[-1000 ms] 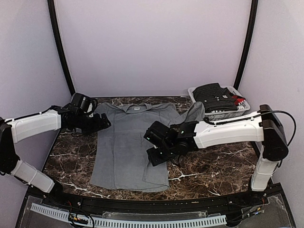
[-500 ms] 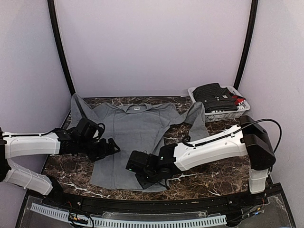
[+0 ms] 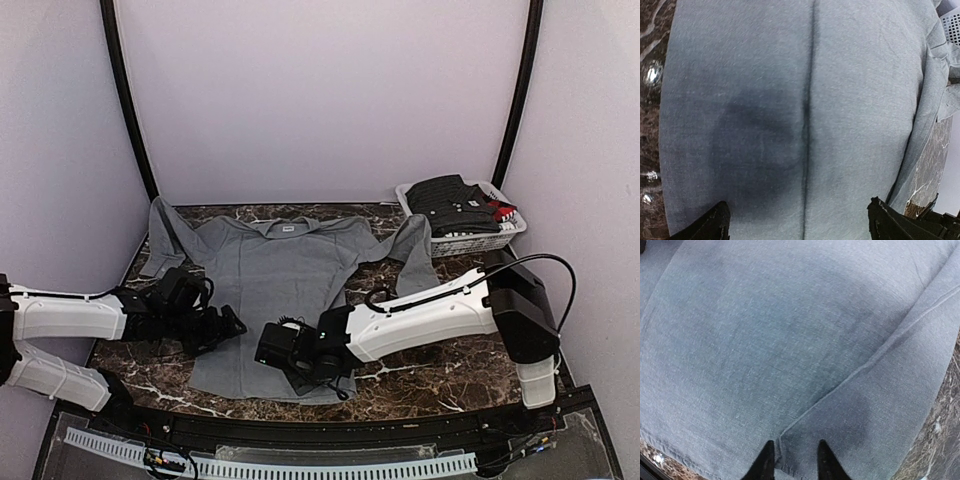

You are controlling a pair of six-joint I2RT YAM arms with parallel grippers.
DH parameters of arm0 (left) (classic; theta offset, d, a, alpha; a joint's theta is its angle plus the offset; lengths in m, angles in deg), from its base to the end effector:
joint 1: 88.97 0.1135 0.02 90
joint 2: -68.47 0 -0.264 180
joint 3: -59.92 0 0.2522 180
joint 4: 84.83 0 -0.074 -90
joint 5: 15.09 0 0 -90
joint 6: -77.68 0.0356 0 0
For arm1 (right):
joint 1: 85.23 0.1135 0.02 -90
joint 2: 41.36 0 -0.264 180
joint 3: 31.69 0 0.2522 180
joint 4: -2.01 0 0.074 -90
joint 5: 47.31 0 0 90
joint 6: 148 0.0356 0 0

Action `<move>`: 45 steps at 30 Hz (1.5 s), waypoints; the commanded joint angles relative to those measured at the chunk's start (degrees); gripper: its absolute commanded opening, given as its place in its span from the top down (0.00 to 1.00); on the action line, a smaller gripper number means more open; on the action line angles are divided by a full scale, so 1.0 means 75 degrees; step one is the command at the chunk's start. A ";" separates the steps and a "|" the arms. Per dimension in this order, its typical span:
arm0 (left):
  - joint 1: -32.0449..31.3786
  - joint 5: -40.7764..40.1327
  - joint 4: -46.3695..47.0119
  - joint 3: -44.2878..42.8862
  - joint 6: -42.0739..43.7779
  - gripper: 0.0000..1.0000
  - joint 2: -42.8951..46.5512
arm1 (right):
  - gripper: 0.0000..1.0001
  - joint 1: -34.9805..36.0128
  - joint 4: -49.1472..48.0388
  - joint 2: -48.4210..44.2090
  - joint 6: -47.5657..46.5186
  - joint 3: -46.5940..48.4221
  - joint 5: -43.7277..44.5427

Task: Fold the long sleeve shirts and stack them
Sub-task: Flatten out the crumpled shirt at the center of the board.

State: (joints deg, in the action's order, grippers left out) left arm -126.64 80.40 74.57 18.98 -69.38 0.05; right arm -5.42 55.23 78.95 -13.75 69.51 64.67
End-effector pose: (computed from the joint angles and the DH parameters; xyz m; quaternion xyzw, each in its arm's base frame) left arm 0.1719 -0.1370 0.1612 -0.1402 0.9223 -0.2932 0.2091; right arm 0.0881 0.4150 0.1569 -0.2683 0.9326 0.0448 0.2371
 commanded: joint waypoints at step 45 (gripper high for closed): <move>0.0101 -0.2893 -0.4333 -0.0609 -0.1745 0.04 0.0909 | 0.77 0.0156 0.0795 -0.4336 0.1189 -0.3882 -0.0061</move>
State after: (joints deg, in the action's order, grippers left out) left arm -126.21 59.25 44.13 18.00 -89.26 5.60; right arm -0.64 59.99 49.77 -2.03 35.26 59.31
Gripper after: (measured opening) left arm 0.958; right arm 0.166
